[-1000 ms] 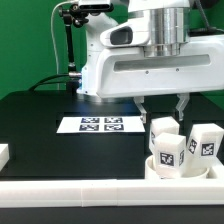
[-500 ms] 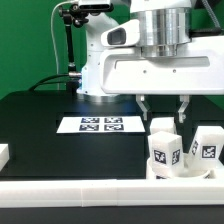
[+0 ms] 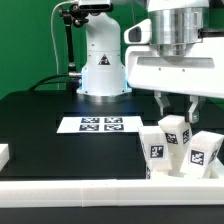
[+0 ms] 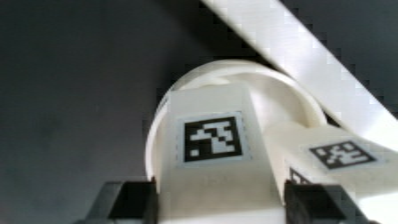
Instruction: Assemble stool
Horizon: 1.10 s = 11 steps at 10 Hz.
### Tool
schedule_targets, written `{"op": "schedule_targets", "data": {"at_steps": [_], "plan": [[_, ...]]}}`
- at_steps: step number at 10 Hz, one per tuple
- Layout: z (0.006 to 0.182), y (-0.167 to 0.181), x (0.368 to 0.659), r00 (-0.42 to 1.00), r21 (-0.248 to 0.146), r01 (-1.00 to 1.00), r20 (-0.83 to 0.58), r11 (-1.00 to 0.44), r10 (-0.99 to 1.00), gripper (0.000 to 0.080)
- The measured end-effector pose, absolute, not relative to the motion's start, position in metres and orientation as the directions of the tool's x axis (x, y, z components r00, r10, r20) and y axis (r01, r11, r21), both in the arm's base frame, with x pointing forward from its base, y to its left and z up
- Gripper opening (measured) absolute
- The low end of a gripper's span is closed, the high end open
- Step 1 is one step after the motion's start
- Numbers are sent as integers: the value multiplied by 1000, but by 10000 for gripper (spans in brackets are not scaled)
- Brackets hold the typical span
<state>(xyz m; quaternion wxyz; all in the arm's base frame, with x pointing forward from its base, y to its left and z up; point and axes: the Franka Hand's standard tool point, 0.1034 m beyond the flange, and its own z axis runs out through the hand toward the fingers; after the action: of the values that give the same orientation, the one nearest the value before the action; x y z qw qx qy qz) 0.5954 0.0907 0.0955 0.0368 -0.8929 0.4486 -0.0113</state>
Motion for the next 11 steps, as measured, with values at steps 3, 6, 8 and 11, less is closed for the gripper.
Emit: {"op": "schedule_targets", "data": {"at_steps": [3,6,8,11], "plan": [[95,106,596,367,-82,-928,-52,-363,-929,340],[95,110,596,178,-76,-982,-93,-172,-980,340],[94,117,597,47,-88,-995,-107,-37,-993,340],[95,128,600,-161,-94,-980,-137,175,-977,340]]}}
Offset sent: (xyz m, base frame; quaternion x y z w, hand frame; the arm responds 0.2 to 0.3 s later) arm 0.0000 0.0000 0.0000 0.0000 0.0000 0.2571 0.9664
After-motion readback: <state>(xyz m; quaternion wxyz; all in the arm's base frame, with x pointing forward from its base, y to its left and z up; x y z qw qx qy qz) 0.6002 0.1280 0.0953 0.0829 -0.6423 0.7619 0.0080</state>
